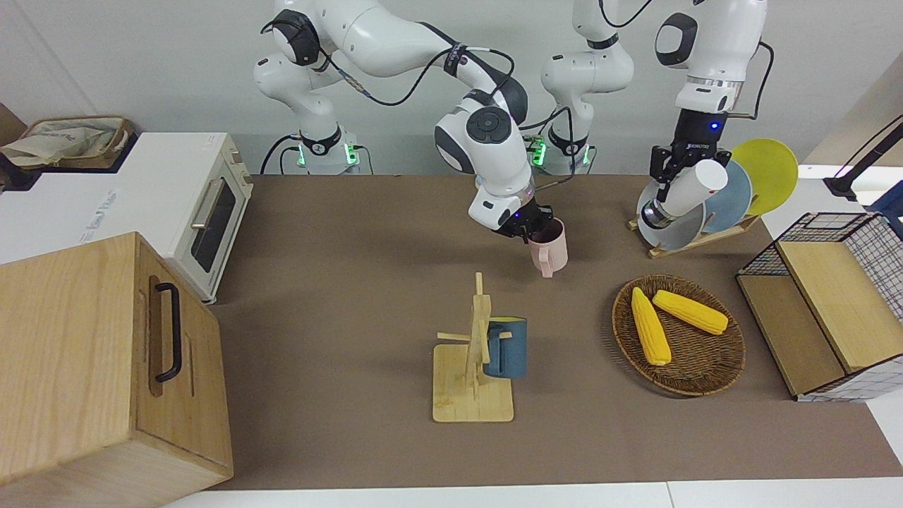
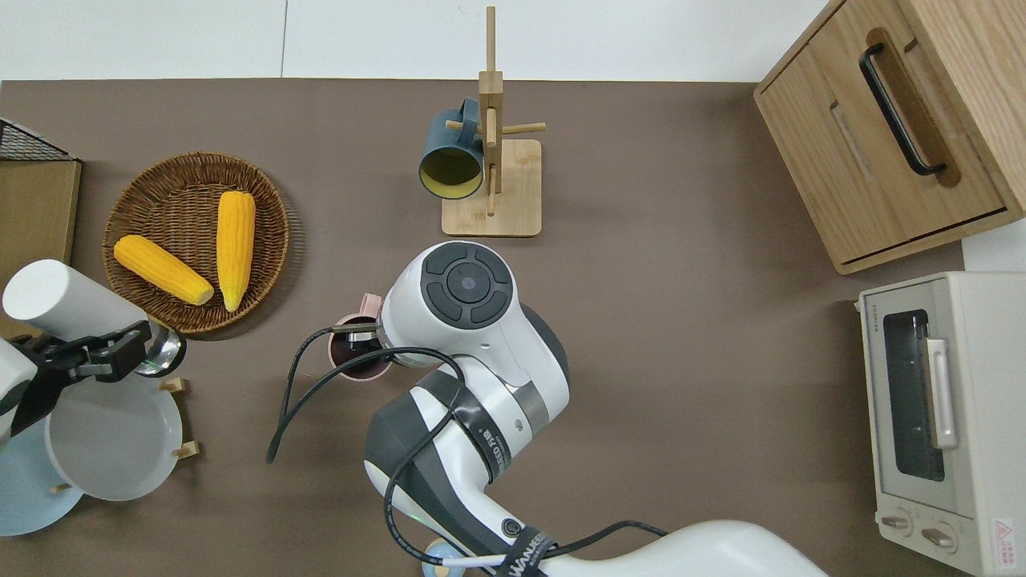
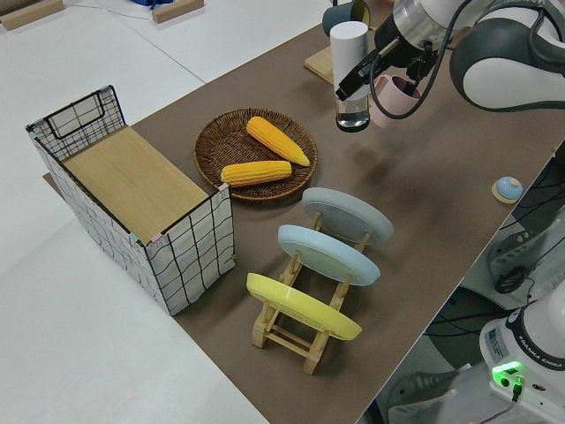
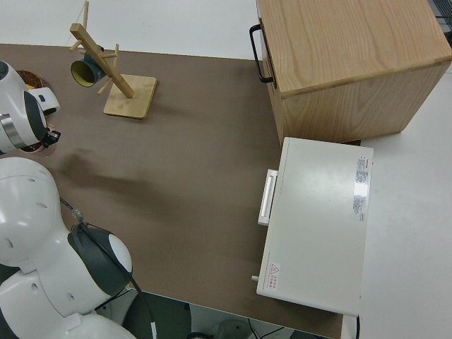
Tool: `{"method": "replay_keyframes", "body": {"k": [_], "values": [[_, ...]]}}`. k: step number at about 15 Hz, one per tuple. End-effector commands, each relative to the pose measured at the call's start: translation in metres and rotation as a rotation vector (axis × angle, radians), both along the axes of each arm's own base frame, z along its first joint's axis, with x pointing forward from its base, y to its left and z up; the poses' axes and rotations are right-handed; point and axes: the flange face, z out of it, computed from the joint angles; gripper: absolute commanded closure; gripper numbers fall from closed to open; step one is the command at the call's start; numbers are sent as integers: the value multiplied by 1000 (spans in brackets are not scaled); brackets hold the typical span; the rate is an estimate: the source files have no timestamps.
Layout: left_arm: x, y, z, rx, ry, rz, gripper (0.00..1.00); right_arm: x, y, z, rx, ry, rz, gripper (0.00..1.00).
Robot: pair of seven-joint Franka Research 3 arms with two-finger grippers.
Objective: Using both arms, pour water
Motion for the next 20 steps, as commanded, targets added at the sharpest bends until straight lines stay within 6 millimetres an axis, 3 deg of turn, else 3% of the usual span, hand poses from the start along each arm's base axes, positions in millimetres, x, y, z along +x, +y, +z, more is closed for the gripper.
{"method": "replay_keyframes", "body": {"k": [1,5,8,11,12,13,14,15,16,20], "values": [[-22,-7,-3,25,-47,5,1000,4,8,-16,-22,-4,-16,1000],[-25,-10,-8,27,-50,-1,1000,3,13,-36,-31,9,-10,1000],[-25,-13,-9,26,-49,-6,1000,-2,30,-62,-17,0,-5,1000],[-25,-15,-10,28,-44,-10,1000,-4,33,-70,-19,5,-2,1000],[-25,-15,-11,27,-43,-11,1000,-4,33,-71,-22,9,-11,941],[-25,-16,-11,25,-43,-8,1000,-4,33,-71,-23,13,-23,758],[-25,-16,-11,24,-43,-7,1000,-4,33,-71,-24,13,-27,393],[-25,-16,-11,24,-43,-7,1000,-4,33,-71,-25,12,-26,234],[-25,-16,-11,24,-43,-7,1000,-3,33,-71,-26,9,-24,13],[-25,-16,-13,24,-40,-7,1000,2,31,-68,-38,-8,-21,11]]}}
